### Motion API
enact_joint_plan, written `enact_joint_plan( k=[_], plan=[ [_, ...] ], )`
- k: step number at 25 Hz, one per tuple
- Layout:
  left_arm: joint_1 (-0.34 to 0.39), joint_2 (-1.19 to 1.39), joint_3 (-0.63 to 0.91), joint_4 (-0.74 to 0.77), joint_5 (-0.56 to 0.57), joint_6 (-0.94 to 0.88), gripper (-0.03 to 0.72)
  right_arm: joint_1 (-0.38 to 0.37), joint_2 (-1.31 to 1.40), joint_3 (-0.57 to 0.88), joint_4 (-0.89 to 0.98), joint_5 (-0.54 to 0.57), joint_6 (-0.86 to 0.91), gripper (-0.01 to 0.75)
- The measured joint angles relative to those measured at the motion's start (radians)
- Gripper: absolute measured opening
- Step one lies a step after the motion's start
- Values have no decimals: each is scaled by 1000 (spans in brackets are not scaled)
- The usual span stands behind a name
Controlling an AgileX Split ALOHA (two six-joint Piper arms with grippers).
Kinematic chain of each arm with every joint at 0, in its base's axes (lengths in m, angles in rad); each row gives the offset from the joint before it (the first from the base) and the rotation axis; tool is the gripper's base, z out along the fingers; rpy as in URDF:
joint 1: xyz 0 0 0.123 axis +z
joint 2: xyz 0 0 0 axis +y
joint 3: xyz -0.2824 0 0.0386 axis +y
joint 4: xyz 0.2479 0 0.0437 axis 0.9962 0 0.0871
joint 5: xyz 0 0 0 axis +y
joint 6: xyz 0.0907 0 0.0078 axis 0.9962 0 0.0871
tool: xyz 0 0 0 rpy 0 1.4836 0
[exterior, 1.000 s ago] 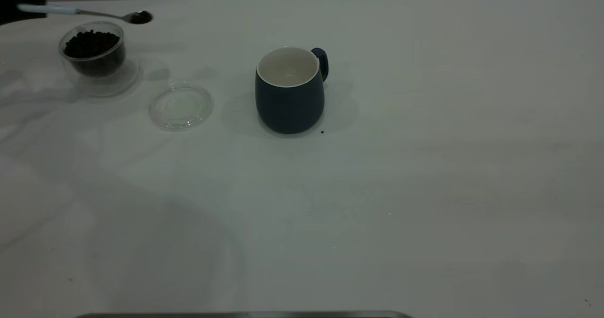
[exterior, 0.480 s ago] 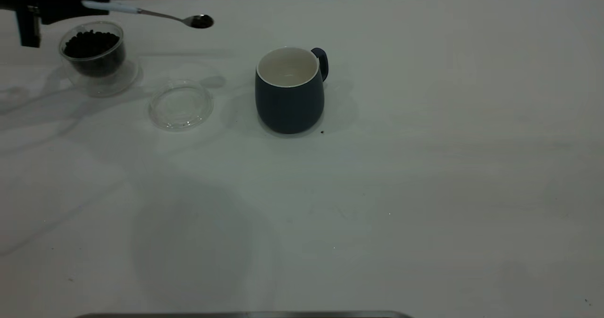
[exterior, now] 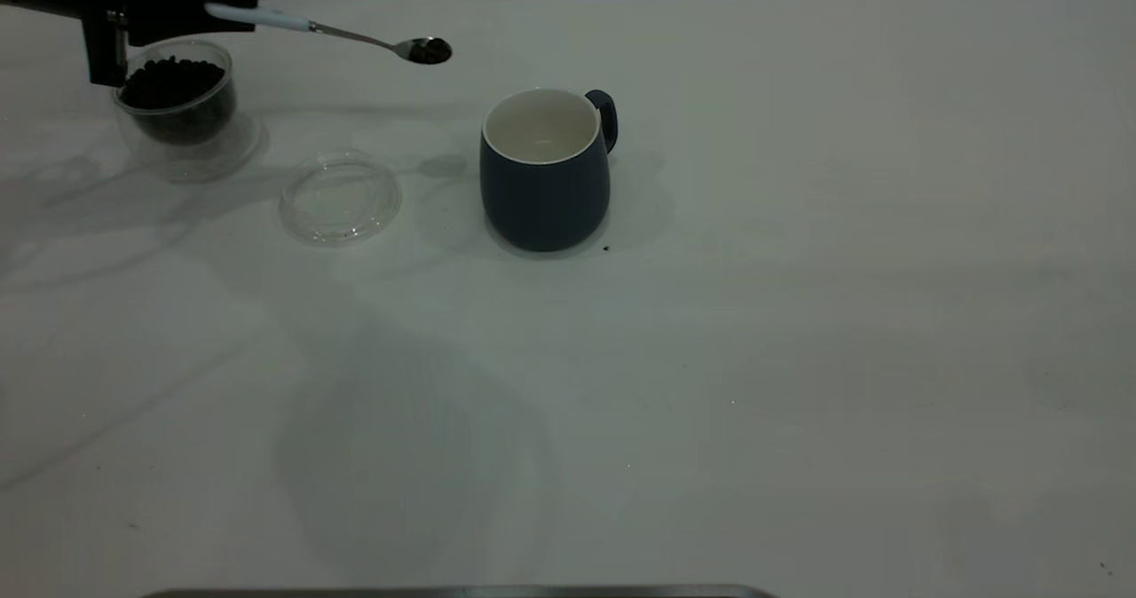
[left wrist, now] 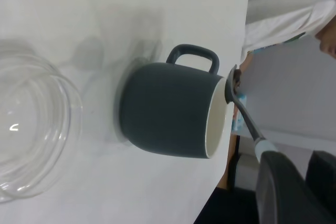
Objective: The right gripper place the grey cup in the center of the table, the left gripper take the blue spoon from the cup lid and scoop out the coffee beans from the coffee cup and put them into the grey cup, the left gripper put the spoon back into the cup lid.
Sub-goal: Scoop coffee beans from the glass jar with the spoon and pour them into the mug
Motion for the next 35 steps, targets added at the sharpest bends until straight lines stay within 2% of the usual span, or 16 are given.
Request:
enact_joint_plan(
  k=[15,35],
  plan=[
    [-117,0,0,23,0,59,129,0,0,0,0,0,0,462],
    [-184,0,0,31,0,592,129,0,0,0,0,0,0,462]
  ],
)
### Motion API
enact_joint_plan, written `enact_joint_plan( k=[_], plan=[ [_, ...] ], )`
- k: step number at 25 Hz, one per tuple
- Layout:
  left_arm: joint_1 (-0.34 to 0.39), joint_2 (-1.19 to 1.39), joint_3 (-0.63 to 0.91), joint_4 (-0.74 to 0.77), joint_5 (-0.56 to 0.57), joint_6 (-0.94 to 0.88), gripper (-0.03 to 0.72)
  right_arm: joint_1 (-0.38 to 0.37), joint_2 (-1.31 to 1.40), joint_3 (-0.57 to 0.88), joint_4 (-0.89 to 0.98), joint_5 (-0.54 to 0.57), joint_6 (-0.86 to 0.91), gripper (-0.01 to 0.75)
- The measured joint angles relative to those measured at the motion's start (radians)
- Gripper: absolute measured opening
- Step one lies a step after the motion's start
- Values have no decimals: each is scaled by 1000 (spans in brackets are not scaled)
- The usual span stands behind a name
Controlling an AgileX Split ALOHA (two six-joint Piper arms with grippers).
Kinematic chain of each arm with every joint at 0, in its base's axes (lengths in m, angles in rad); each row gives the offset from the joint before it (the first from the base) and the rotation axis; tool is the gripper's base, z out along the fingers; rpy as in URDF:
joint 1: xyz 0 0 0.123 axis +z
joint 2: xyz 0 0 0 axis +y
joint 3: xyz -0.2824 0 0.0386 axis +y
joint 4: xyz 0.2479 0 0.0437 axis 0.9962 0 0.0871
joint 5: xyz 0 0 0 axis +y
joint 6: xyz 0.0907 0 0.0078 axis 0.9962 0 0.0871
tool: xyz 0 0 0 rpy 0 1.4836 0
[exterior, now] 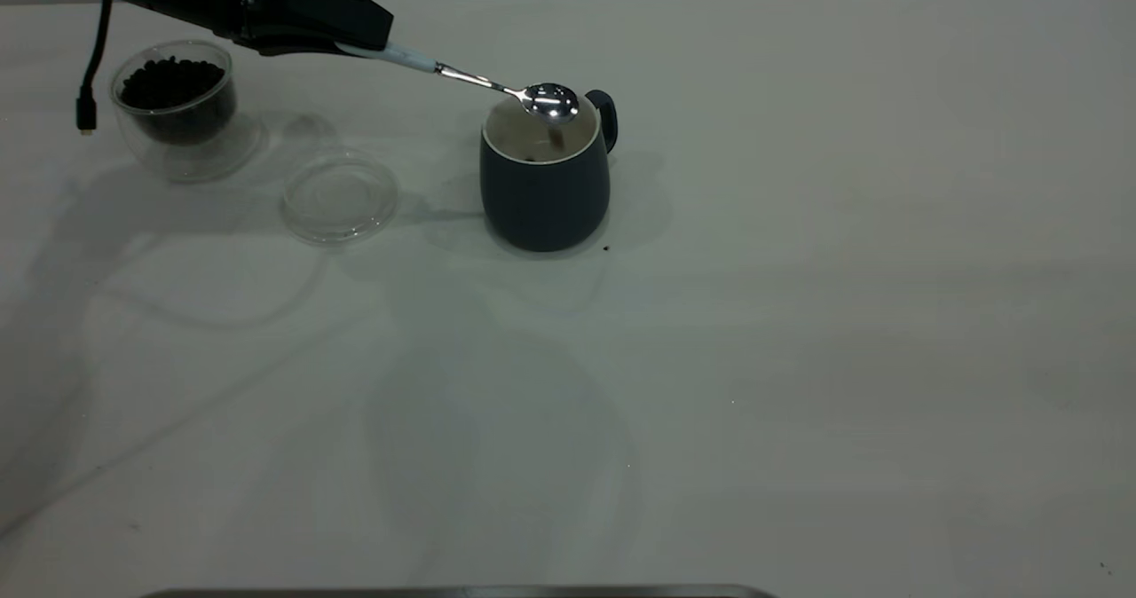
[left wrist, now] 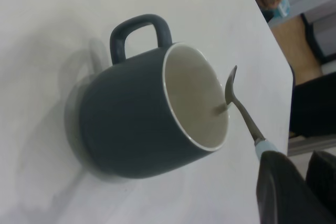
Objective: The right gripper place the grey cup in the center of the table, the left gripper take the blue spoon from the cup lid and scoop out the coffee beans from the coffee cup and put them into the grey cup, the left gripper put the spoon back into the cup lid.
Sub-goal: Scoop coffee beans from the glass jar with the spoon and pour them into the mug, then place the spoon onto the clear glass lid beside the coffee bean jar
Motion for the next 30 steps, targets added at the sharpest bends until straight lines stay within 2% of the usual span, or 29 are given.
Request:
enact_joint_plan(
  k=[6,10,14,18,22,26,30],
  plan=[
    [-2,0,0,-2,0,-2,129,0,0,0,0,0,0,462],
    [-1,0,0,-5,0,-196,129,0,0,0,0,0,0,462],
    [34,-15,0,-3,1,-321,129,0,0,0,0,0,0,462],
    [81,-79,17,-2,0,-376,129,0,0,0,0,0,0,462],
    [125,-174,121,-13,5,-362,129,0,0,0,0,0,0,462],
    [217,-202,240,-60,7,-334,129,0,0,0,0,0,0,462],
    [324,-201,413,-185,-6,-209,129,0,0,0,0,0,0,462]
  ],
)
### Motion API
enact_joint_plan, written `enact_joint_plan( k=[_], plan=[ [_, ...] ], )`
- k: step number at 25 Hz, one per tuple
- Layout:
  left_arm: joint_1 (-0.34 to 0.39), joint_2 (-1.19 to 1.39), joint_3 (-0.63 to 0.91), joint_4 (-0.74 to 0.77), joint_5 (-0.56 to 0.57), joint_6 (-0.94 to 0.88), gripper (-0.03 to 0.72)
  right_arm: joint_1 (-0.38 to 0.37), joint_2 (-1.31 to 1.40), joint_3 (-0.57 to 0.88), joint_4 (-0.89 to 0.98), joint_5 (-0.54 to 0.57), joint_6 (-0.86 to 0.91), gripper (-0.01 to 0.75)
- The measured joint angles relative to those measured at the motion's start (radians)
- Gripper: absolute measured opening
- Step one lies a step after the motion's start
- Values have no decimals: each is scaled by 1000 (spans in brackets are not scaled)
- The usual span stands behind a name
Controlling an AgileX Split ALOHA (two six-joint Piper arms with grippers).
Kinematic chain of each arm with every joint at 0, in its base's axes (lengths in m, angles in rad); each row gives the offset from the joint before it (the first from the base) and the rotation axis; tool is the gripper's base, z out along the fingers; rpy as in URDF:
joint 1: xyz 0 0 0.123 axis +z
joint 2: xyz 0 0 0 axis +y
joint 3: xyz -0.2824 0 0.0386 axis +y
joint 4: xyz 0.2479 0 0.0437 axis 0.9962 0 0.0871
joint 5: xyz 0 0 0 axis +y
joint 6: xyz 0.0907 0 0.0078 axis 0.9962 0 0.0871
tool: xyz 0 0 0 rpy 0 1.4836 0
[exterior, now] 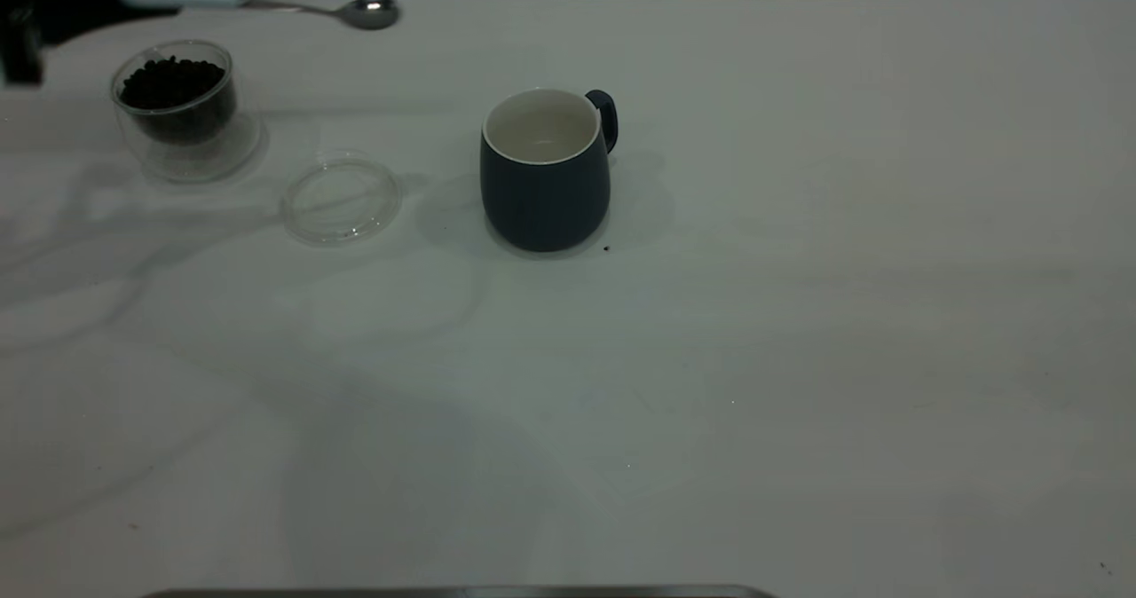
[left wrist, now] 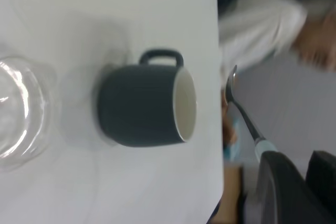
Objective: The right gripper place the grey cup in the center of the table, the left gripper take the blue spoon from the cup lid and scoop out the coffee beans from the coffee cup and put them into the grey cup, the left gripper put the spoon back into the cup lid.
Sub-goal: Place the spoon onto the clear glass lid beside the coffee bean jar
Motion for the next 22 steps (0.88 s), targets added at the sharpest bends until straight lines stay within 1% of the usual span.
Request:
enact_joint_plan(
  k=[4,6,8,11,13,15,20,22],
  plan=[
    [76,0,144,-31,-5,85,129,0,0,0,0,0,0,462],
    [95,-1,183,-30,-32,105,129,0,0,0,0,0,0,462],
    [101,-2,211,-24,-102,116,129,0,0,0,0,0,0,462],
    [101,-2,228,-17,-255,124,129,0,0,0,0,0,0,462],
    [101,-2,228,-28,-324,137,129,0,0,0,0,0,0,462],
    [101,-2,228,-53,-341,160,129,0,0,0,0,0,0,462],
    [101,-2,228,-153,-341,230,129,0,0,0,0,0,0,462],
    [101,-2,228,-179,-324,242,129,0,0,0,1,0,0,462]
  ],
)
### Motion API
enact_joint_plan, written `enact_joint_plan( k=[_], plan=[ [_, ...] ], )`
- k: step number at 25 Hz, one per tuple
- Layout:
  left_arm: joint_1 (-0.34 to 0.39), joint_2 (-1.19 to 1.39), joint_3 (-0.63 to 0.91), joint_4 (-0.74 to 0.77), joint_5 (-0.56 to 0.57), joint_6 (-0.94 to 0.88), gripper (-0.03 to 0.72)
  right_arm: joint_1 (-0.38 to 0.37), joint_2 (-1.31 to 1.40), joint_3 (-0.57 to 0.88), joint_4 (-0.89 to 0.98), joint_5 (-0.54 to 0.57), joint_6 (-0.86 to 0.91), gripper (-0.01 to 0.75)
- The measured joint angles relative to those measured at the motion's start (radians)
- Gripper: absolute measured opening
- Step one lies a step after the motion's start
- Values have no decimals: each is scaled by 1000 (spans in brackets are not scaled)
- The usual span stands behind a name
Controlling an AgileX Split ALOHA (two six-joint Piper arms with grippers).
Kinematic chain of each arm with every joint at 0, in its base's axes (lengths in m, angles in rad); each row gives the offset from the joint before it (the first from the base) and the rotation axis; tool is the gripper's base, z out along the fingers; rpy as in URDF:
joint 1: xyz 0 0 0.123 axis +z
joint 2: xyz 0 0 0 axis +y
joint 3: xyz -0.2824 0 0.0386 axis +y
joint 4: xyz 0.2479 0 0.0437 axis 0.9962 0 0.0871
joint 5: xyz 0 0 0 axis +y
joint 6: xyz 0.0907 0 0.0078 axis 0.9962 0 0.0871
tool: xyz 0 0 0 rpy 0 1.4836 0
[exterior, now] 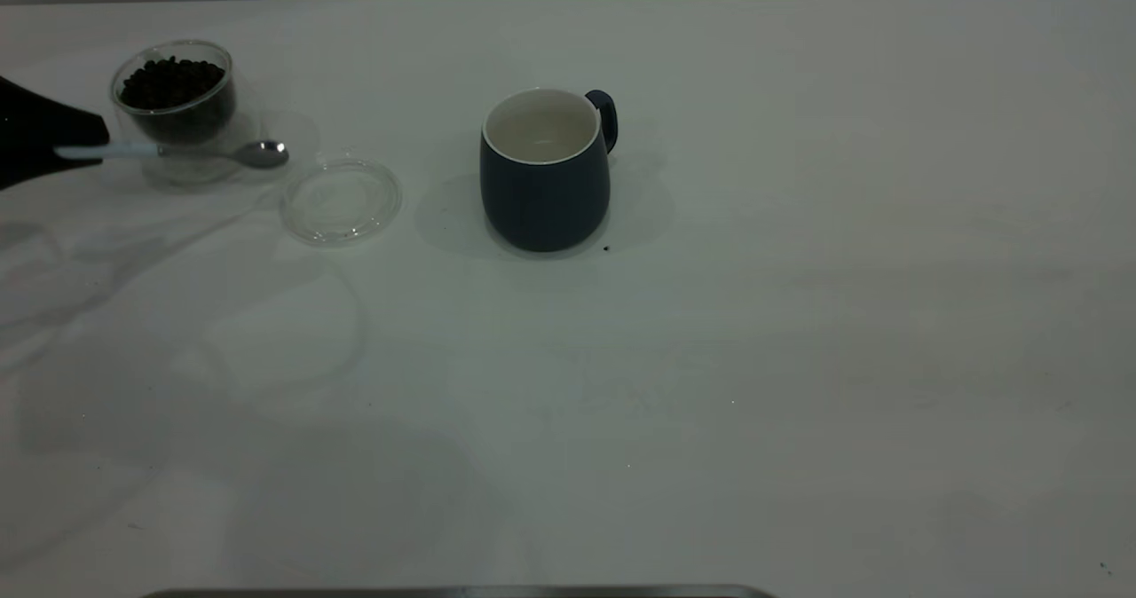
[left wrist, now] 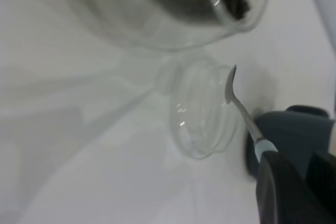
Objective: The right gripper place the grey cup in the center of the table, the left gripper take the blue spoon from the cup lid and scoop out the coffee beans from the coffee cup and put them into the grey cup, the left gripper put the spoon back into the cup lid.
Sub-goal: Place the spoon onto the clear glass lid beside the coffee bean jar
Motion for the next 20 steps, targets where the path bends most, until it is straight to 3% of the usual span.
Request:
enact_joint_plan(
  k=[4,13,20],
  plan=[
    [-8,21,0,-14,33,11,129,0,0,0,0,0,0,462],
    [-112,135,0,-135,46,108,129,0,0,0,0,0,0,462],
    [-136,153,0,-156,47,126,129,0,0,0,0,0,0,462]
  ],
)
